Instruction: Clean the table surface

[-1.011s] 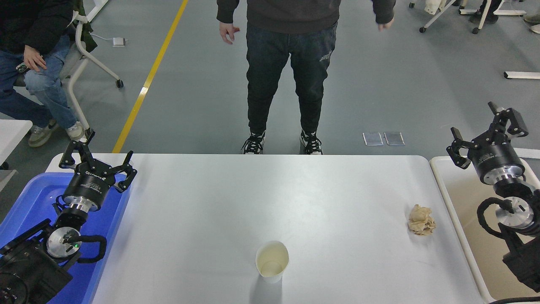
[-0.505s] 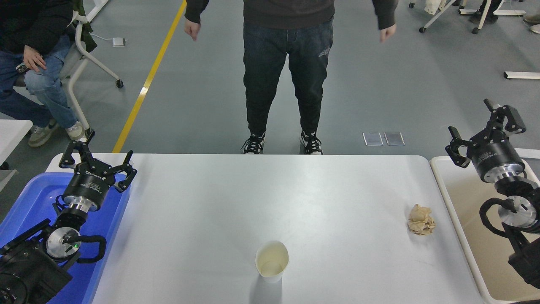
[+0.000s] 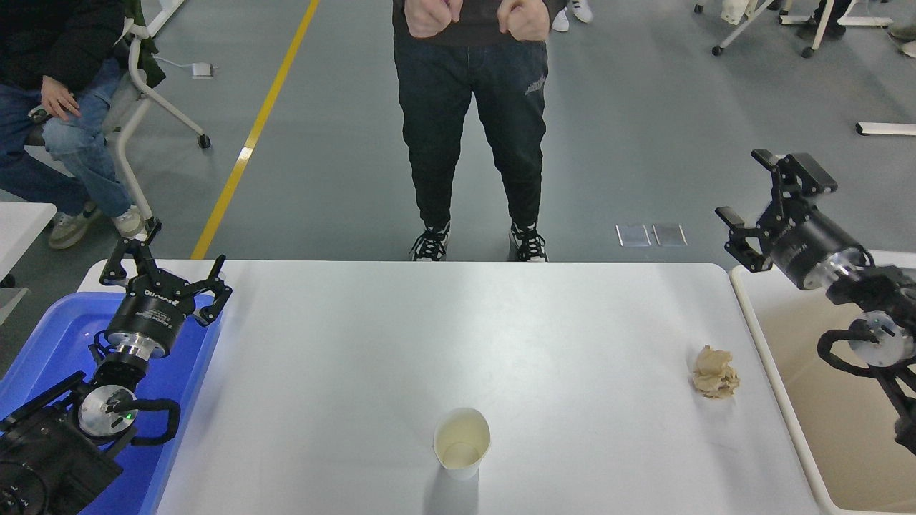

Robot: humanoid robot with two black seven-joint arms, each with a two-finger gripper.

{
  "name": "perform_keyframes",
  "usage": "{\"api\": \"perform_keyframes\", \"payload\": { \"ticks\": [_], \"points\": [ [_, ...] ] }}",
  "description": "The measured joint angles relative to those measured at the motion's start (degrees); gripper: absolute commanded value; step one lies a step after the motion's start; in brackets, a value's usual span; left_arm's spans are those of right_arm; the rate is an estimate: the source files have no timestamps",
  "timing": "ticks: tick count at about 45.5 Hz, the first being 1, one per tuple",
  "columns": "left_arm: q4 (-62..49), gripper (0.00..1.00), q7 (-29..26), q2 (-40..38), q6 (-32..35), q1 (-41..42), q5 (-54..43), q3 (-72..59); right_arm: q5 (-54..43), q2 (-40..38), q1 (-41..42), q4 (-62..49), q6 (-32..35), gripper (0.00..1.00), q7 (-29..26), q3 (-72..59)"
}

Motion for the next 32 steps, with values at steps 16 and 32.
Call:
{"api": "perform_keyframes", "payload": {
  "ticks": [16, 32],
  "points": [
    [0.00, 1.00, 0.00, 0.00, 0.00, 0.00, 0.00, 0.00, -14.19, -6.29, 1.50, 16.96, 1.02, 1.00, -1.51, -4.38],
    [0.00, 1.00, 0.00, 0.00, 0.00, 0.00, 0.01, 0.00, -20.23, -6.72, 13.08, 23.30, 2.45, 1.00, -2.72, -18.27]
  ]
}}
